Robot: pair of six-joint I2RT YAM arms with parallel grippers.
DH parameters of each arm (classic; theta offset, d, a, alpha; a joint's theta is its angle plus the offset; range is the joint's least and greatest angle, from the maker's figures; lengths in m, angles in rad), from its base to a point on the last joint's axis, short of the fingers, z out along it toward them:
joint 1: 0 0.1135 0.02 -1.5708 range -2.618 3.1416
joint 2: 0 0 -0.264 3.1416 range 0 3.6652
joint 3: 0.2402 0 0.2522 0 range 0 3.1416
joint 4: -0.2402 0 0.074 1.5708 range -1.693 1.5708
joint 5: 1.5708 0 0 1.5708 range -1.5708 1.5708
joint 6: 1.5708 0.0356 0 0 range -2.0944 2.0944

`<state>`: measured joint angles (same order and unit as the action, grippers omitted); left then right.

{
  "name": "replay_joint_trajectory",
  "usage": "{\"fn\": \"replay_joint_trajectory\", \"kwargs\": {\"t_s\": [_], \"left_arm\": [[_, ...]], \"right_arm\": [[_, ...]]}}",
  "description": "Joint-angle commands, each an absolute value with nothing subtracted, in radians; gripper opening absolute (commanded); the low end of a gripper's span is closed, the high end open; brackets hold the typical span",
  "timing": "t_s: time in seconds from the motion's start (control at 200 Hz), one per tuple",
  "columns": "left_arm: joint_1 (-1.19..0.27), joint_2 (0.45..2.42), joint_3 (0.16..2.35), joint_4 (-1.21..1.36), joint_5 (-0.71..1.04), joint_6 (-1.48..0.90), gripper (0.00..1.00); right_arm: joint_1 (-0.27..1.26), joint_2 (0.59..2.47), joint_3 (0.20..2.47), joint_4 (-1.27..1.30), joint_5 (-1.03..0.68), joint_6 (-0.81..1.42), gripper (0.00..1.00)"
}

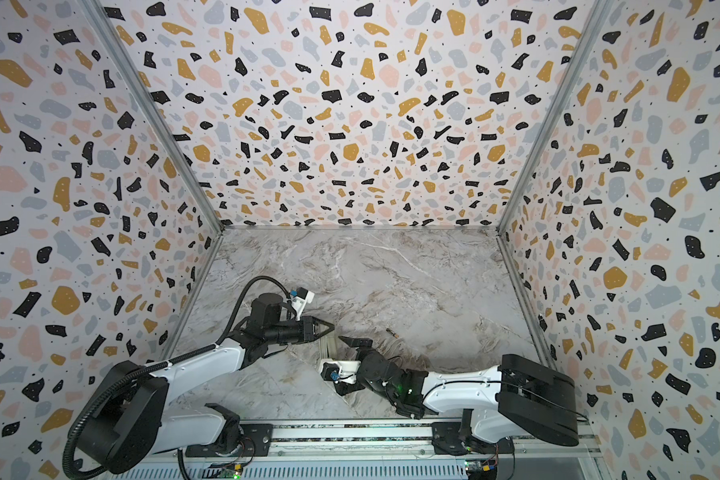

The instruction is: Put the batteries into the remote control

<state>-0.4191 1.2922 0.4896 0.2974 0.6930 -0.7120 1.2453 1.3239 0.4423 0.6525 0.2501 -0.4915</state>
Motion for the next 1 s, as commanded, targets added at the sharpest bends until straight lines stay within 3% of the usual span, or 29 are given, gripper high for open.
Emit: {"fn": "replay_joint_trajectory", "kwargs": {"t_s": [0.0, 0.2, 0.315, 0.621, 0.991], "left_arm": [[-0.411, 1.294, 0.514, 0.411, 0.622, -0.753, 0.00], [-0.411, 1.279, 0.505, 0.490, 0.474, -0.801, 0.00], [-0.423, 1.266, 0.487, 0.568, 0.390, -0.860, 0.00], [-0.545, 1.241, 0.490, 0.599, 0.123, -0.922, 0.00], [-0.657, 1.258, 0.536, 0.533, -0.038, -0.866, 0.00]], "right_arm": [[1.178, 1.246, 0.458, 0.638, 0.156, -0.383, 0.94], [0.876, 1.172, 0.457, 0.613, -0.243, -0.100, 0.92], [0.790, 1.205, 0.476, 0.604, -0.367, -0.021, 0.90], [0.770, 1.318, 0.534, 0.583, -0.489, 0.043, 0.88], [0.730, 1.383, 0.548, 0.611, -0.545, 0.135, 0.84]]}}
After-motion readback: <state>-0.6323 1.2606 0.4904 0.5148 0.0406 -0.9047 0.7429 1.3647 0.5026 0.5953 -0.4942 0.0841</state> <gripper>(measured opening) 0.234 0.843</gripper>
